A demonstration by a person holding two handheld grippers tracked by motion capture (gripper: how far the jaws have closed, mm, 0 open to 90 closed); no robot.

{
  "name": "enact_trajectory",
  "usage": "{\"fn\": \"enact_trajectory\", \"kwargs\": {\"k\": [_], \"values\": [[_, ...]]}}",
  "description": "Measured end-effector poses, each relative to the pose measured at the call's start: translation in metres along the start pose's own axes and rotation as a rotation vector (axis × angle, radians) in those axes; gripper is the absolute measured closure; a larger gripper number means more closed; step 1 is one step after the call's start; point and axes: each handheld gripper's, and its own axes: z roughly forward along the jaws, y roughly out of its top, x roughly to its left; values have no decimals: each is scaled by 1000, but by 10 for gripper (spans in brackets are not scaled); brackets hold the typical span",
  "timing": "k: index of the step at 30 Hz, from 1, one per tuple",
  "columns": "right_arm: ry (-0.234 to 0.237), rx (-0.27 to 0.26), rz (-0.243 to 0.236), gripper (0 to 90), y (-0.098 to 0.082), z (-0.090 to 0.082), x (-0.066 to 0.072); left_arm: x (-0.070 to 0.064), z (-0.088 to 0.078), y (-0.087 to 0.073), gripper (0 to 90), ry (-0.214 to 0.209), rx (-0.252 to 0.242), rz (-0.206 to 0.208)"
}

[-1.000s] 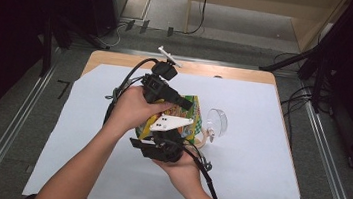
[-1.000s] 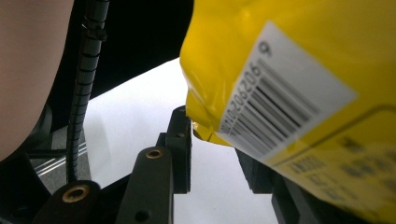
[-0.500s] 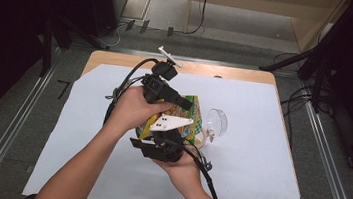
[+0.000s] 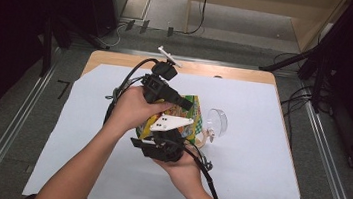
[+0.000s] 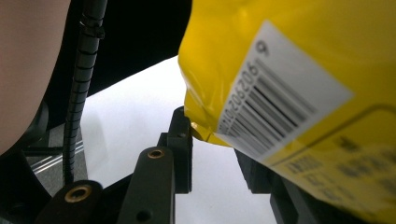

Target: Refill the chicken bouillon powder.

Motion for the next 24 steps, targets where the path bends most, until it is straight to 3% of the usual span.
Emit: {"fn": "enact_trajectory", "kwargs": {"k": [24], "values": [[6, -3, -4, 702, 2, 0, -1, 3, -2, 1, 689, -11, -10, -12]]}}
